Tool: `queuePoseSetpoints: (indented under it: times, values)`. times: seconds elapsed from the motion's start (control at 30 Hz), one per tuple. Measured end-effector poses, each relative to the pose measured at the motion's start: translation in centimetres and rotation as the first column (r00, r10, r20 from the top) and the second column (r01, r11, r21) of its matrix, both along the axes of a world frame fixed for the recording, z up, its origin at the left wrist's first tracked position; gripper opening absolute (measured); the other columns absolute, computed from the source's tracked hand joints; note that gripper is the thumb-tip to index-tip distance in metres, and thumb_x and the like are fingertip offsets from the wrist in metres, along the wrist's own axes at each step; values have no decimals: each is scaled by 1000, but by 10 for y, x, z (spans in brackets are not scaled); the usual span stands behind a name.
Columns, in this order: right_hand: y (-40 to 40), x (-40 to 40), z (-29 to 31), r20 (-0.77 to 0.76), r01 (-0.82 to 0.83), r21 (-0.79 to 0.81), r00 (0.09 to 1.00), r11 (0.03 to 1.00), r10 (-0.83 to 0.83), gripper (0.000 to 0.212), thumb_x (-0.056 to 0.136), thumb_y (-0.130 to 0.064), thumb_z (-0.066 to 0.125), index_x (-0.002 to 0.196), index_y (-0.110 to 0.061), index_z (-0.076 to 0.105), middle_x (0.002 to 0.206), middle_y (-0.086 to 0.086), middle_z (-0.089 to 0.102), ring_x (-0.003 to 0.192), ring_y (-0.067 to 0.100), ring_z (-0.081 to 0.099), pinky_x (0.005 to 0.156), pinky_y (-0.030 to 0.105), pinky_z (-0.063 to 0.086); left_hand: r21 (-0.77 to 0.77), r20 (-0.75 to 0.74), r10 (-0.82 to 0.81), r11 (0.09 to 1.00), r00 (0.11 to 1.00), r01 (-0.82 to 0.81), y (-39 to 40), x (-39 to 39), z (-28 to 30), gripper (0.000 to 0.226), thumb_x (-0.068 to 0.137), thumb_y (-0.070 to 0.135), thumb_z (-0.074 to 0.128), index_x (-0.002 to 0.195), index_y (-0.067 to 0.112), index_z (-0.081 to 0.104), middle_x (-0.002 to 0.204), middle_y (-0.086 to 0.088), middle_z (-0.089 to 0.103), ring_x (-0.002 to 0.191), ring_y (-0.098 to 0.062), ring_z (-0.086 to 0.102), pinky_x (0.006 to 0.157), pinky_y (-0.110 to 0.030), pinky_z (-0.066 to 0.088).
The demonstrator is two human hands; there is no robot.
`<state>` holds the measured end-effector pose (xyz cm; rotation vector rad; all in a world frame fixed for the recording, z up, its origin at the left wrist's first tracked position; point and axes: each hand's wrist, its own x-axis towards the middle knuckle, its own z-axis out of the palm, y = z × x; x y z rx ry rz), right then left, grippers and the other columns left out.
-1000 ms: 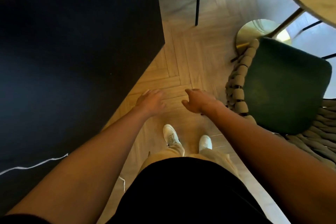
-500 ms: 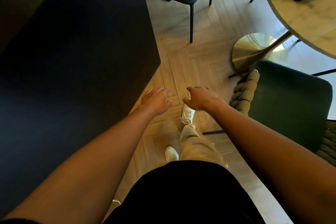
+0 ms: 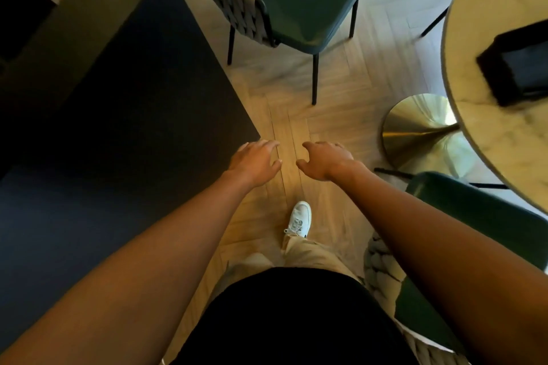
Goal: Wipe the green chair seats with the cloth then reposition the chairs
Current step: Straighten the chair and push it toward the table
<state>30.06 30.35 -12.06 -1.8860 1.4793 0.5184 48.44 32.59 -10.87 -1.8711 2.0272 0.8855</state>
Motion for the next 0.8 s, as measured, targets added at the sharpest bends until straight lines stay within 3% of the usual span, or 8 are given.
queuePoseSetpoints:
  times: [0.2, 0.4, 0.8]
  values:
    - [-70, 0, -2, 14, -15, -33, 1000, 999, 16, 62, 101, -55, 45, 153, -22, 36, 153, 11, 48, 141, 32, 43, 118, 53, 28, -21, -5, 5, 1000, 1000, -5, -66, 2, 2, 55, 102, 44, 52, 153, 26, 40, 153, 0, 47, 140, -21, 44, 116, -41, 32]
    - [-134, 1, -7, 12, 65, -3, 998, 998, -64, 62, 98, -54, 51, 151, -23, 40, 150, 9, 51, 133, 32, 52, 102, 51, 50, -4, -37, 3, 1000, 999, -3, -126, 4, -14, 55, 101, 45, 54, 152, 27, 41, 155, 2, 45, 142, -21, 43, 116, -42, 33]
    - [-305, 6, -1, -43, 203, -82, 977, 976, -207, 57, 99, -53, 51, 149, -28, 42, 142, 5, 59, 123, 28, 60, 93, 43, 55, 10, -126, -36, 999, 991, 37, -322, -9, -20, 57, 100, 42, 54, 153, 24, 41, 156, -2, 45, 140, -24, 45, 110, -43, 42]
